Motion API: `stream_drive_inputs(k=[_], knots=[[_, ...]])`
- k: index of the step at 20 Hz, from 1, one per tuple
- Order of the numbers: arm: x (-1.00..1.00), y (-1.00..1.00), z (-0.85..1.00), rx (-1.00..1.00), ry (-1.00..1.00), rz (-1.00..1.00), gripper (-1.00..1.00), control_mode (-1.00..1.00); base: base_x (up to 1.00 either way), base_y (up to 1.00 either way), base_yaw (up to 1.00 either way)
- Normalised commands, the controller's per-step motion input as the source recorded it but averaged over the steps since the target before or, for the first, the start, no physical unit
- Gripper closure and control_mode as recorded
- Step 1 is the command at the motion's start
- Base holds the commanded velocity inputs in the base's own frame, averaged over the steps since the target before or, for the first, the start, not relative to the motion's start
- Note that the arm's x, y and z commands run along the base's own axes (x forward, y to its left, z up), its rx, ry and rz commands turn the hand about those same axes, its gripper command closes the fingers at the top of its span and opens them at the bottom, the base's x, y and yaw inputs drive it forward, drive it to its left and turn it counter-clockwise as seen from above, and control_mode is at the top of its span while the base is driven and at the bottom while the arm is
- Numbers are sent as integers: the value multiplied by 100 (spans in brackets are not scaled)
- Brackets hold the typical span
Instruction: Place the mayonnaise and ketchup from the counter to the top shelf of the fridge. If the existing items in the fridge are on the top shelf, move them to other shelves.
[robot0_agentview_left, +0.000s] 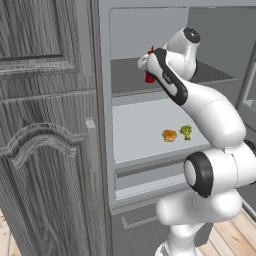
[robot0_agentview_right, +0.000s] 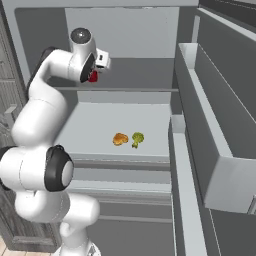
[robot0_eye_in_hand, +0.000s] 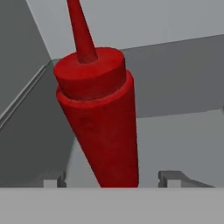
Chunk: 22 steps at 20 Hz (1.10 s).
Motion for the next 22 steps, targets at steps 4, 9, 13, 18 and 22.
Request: stream_drive_inputs(k=[4,9,13,18,22], knots=[[-34,0,0,0,-5,0,-100,-100,0,0,0],[-94,0,16,2,-23,0,-100,-100,0,0,0],[-100,-2,27,0,-32,0,-100,-100,0,0,0],[-100,-23,6,0,-17,0,-100,-100,0,0,0],[-100,-35,0,-1,-3,0,-100,-100,0,0,0]])
